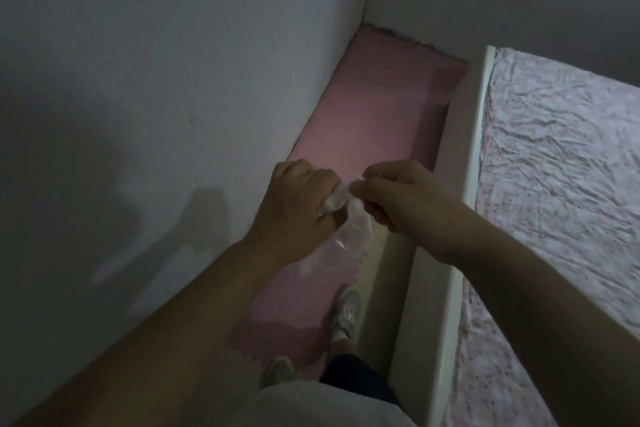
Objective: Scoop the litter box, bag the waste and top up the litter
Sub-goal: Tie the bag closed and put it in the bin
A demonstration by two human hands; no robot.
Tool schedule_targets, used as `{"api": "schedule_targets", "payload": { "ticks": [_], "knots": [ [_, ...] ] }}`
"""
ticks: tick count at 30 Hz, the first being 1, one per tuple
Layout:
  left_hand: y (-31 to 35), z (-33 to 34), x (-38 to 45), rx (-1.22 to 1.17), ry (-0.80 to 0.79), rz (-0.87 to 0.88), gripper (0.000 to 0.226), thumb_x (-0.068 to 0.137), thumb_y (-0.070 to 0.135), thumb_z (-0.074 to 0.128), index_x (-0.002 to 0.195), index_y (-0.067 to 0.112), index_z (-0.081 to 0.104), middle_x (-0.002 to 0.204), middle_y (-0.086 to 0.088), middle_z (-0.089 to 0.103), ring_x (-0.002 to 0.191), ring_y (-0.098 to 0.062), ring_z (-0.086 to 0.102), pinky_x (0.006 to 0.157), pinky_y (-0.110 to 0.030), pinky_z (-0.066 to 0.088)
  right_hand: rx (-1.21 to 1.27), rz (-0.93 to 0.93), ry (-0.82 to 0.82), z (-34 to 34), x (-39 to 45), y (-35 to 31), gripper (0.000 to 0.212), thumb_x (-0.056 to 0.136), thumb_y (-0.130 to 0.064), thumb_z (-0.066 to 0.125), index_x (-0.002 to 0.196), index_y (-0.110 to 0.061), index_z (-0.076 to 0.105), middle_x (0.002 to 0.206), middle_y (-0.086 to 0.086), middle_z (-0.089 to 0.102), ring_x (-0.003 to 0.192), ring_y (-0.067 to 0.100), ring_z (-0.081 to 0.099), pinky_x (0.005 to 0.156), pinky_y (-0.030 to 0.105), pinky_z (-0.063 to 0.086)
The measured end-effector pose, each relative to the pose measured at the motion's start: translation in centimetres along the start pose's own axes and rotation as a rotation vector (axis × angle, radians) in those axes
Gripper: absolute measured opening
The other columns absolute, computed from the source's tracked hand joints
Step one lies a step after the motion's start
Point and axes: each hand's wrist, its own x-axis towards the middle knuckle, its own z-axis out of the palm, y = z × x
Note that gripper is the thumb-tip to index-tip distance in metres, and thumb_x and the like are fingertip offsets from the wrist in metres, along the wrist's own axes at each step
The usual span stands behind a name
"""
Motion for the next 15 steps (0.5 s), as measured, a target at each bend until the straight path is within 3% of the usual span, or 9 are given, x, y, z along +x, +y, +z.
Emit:
{"api": "schedule_targets", "payload": {
  "ticks": [3,5,9,15],
  "knots": [
    [-0.1,1.4,3.2,-0.056,-0.064,-0.120,0.033,0.075,0.051,0.065,0.090,0.026,0.050,0.082,0.013,0.052,0.080,-0.016,0.053,0.081,-0.033,0.038,-0.297,-0.112,-0.046,-2.6,2.9,1.0,0.041,0.098,-0.026,0.056,0.062,-0.007,0.051,0.057,0.001,0.045,0.049,0.010,0.038,0.053,0.028,0.036],
    [0.0,2.6,5.8,-0.024,-0.082,-0.126,0.036,0.076,0.052,0.063,0.098,0.026,0.055,0.085,0.017,0.054,0.082,-0.014,0.054,0.084,-0.033,0.038,-0.345,-0.140,-0.068,-4.5,4.9,1.4,0.041,0.100,-0.026,0.053,0.060,-0.017,0.051,0.053,-0.007,0.045,0.044,0.005,0.039,0.047,0.017,0.033],
    [-1.2,5.8,10.8,0.071,-0.125,-0.072,0.018,0.086,0.037,0.048,0.080,0.020,0.053,0.074,0.008,0.054,0.075,-0.022,0.053,0.078,-0.043,0.040,-0.373,-0.188,-0.035,-8.2,9.2,2.6,0.044,0.100,-0.024,0.052,0.059,-0.011,0.049,0.052,-0.003,0.041,0.045,0.009,0.035,0.045,0.019,0.032],
    [-4.7,10.0,15.6,0.017,-0.226,-0.117,0.005,0.088,0.030,0.044,0.086,0.029,0.039,0.077,0.004,0.049,0.082,-0.025,0.051,0.083,-0.044,0.039,-0.137,-0.093,0.026,-11.5,14.9,4.5,0.040,0.096,-0.010,0.055,0.064,0.014,0.049,0.055,0.005,0.037,0.045,0.009,0.030,0.045,0.021,0.026]
  ]
}}
